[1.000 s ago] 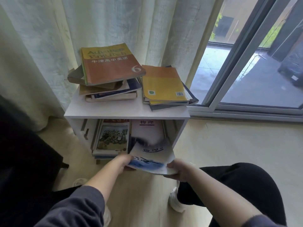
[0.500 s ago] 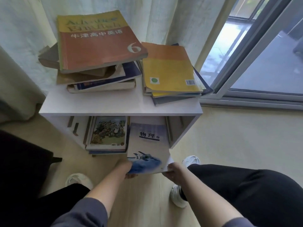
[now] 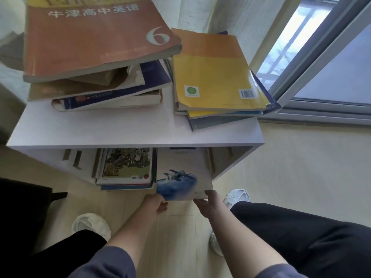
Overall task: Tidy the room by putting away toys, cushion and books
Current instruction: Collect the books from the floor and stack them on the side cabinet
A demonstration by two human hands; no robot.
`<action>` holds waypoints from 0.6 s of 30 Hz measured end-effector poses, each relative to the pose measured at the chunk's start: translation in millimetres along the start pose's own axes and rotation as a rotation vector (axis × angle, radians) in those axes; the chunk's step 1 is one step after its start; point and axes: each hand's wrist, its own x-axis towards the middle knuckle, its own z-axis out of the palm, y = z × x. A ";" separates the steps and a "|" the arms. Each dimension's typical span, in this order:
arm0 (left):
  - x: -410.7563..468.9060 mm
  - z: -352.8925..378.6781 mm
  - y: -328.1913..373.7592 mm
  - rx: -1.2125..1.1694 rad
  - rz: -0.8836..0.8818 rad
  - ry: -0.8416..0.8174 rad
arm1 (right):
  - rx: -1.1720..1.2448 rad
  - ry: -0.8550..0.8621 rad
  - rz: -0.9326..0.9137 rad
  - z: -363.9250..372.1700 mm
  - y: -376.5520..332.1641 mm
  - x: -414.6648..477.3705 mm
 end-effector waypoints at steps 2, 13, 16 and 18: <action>1.3 0.6 1.0 -0.096 0.032 -0.036 | 0.070 -0.075 0.014 10.0 -0.2 5.7; 24.6 18.6 20.8 -0.320 0.066 -0.073 | -0.042 -0.011 0.072 37.4 -18.1 37.7; 19.2 23.4 24.4 -0.319 0.058 -0.092 | -0.057 -0.024 0.079 37.4 -17.2 42.9; 20.3 25.1 25.6 -0.314 0.069 -0.120 | -0.042 -0.073 0.033 38.6 -15.7 44.1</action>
